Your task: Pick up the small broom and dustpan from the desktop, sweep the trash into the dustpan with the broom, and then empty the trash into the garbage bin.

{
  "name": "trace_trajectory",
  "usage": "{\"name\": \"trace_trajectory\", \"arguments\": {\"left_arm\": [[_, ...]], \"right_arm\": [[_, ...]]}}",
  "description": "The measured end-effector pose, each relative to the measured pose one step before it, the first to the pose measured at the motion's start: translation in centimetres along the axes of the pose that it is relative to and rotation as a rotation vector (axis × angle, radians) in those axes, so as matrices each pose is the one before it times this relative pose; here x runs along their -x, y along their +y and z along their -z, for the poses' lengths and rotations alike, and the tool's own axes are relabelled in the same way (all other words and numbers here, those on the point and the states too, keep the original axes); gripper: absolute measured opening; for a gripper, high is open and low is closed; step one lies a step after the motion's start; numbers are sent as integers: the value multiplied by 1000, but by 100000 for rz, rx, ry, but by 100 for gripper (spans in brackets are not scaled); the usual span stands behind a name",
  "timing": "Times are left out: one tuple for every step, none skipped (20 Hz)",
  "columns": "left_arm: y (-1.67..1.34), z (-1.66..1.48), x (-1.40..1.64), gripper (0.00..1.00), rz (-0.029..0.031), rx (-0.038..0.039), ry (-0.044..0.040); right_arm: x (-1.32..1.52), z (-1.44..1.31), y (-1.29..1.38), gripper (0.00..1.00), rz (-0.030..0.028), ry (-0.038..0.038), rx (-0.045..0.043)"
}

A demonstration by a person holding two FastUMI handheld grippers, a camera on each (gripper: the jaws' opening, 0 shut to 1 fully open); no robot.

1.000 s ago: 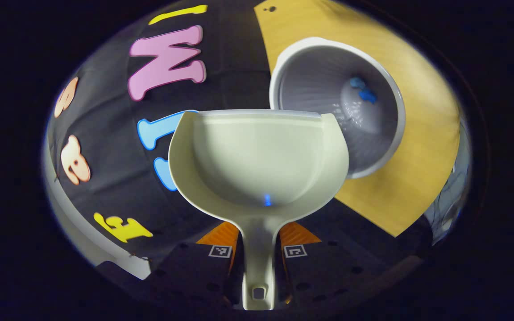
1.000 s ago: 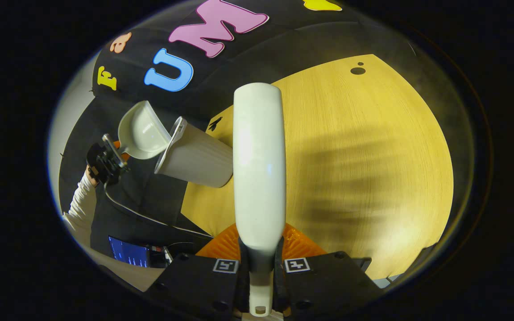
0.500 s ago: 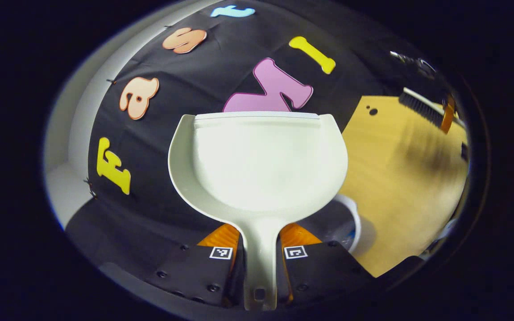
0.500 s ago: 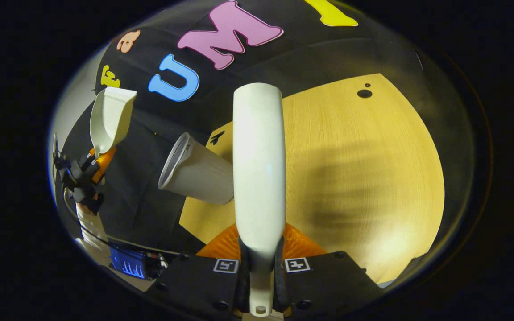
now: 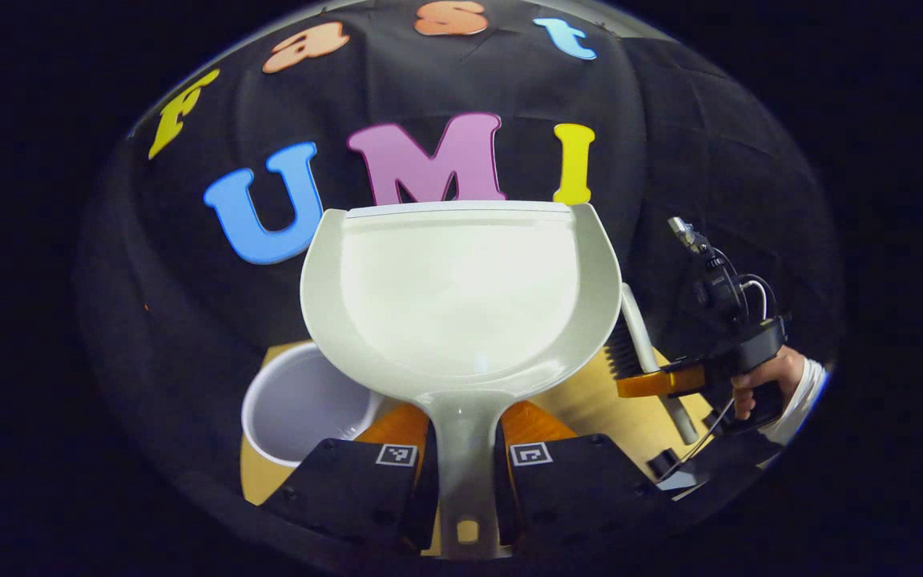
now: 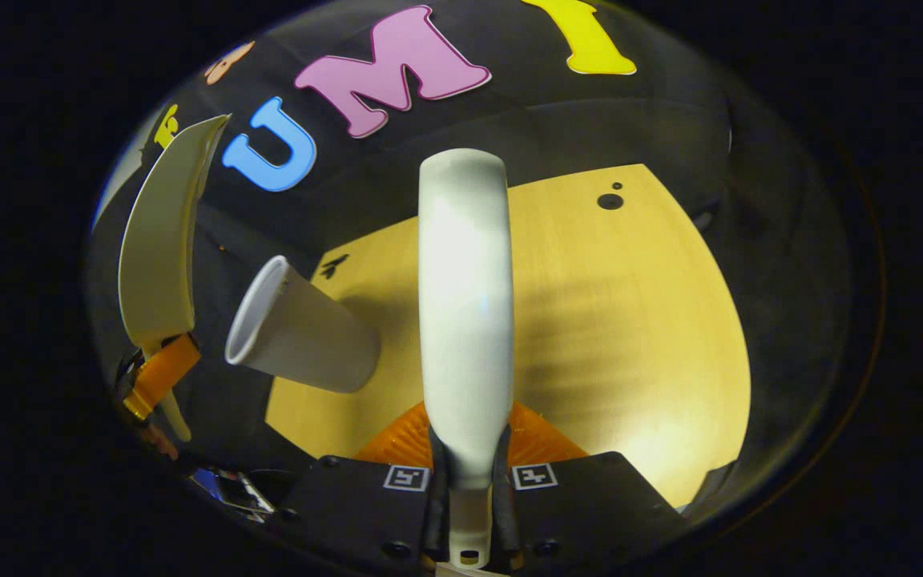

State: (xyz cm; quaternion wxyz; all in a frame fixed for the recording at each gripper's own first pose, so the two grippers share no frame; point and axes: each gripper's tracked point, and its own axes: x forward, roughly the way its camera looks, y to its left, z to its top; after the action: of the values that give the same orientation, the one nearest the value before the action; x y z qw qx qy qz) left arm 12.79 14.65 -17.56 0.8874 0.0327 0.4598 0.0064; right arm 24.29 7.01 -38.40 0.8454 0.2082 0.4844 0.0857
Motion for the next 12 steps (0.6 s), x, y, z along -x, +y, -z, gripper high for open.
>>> {"name": "trace_trajectory", "arguments": {"left_arm": [[-1267, 1458, -1659, 27, 3234, 4549, 5572], [-351, 1116, -1454, 25, 38, 1569, 4396], [10, 845, -1340, 26, -2358, -117, 4025], [-276, 562, -1511, 26, -2329, -33, 3572], [-449, 888, -1210, 26, -2077, 21, 5090], [-542, 523, -873, 27, -615, 2075, 4688], [-464, 339, -786, 26, 552, 2485, 4061], [114, 324, 91, 26, 457, 2185, 4565], [324, 95, 190, 27, -730, 1063, 3541], [287, -218, 271, 27, -991, 155, 3267], [-182, -417, 191, 27, -1047, -308, 2991], [-185, 215, 669, 26, -1072, -1343, 3010]], "right_arm": [[-440, 1131, -764, 23, 3279, 2461, 888], [-616, 966, -139, 23, 1453, 2846, -618], [-883, 1045, -66, 23, 1843, 3294, -1162], [-976, 1100, -143, 23, 2229, 3405, -709], [-1024, 830, -230, 23, 2143, 3409, 65], [-1054, 565, 38, 24, 1174, 1981, 133], [-939, 506, 83, 24, 343, 2397, 133], [-1014, 542, 38, 24, 499, 2189, -10], [-961, 932, -134, 23, 1398, 2726, 729], [-1159, 612, -239, 24, 1630, 1813, 1135], [-1116, 875, -131, 24, 2418, 3363, 1214], [-1276, 840, -95, 24, 1732, 3270, 202]]}}
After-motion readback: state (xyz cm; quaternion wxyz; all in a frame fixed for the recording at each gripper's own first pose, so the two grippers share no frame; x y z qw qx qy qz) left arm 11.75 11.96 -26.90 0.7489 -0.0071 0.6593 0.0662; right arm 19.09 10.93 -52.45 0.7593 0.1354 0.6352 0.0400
